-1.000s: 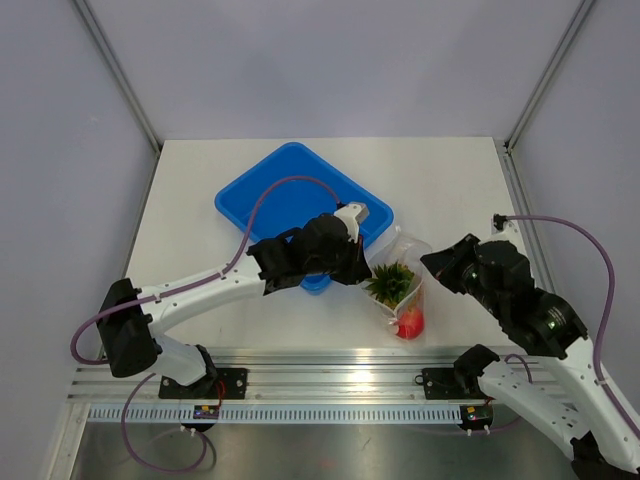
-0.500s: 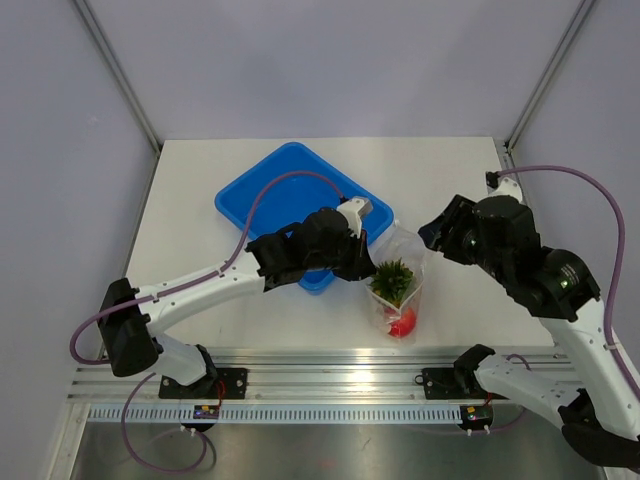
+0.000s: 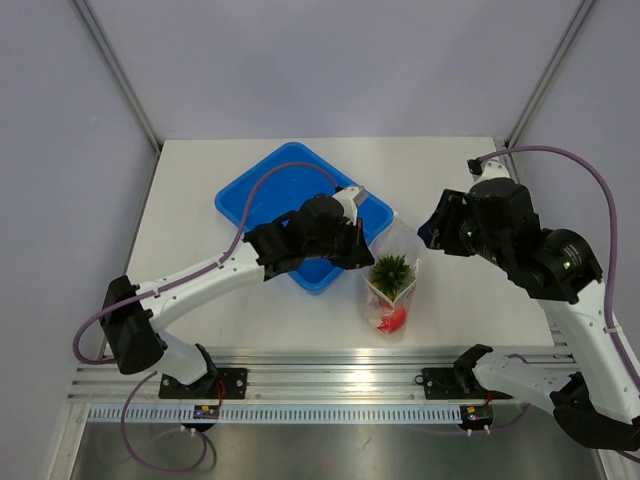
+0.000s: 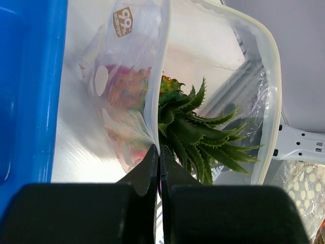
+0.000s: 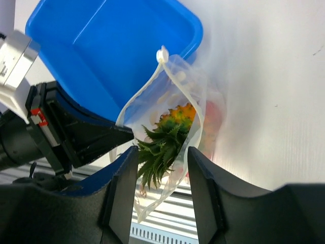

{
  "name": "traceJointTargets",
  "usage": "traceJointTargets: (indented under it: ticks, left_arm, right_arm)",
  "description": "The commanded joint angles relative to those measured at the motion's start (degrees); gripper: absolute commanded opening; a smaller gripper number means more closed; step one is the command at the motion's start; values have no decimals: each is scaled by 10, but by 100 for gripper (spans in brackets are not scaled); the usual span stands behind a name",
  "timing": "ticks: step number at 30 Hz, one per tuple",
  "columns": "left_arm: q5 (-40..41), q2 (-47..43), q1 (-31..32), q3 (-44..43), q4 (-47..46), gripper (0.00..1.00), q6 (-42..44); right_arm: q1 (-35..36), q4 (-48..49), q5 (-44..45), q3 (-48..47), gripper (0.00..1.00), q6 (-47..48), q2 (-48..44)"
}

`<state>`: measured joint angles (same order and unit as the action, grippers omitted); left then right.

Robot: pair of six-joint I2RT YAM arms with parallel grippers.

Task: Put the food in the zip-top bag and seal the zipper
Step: Adjust the fake fruit in the zipper food storage bag.

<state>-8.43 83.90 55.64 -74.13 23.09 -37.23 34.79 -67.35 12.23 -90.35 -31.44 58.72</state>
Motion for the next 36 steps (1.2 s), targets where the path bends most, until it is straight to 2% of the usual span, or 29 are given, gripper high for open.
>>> traceJointTargets:
  ticks: [1, 10, 16, 19, 24, 36]
  left_arm:
    - [-33, 10, -7, -29, -22, 0, -3]
    - [-48, 21, -13, -36, -23, 0, -3]
    - [-52, 17, -15, -31, -25, 0, -6]
    - [-53, 18, -14, -32, -26, 0, -5]
    - [-58, 24, -15, -36, -24, 0, -3]
    - [-65, 28, -18, -44, -22, 0, 2]
  right_arm:
    - [3, 19, -61, 6, 50, 33, 10]
    - [28, 101, -149, 80, 54, 26, 12]
    - [63, 100, -128, 102, 57, 43, 37]
    - [66, 90, -93, 118, 60, 52, 41]
    - [66, 79, -88, 128, 65, 65, 33]
    - [78, 56, -55, 123, 62, 85, 60]
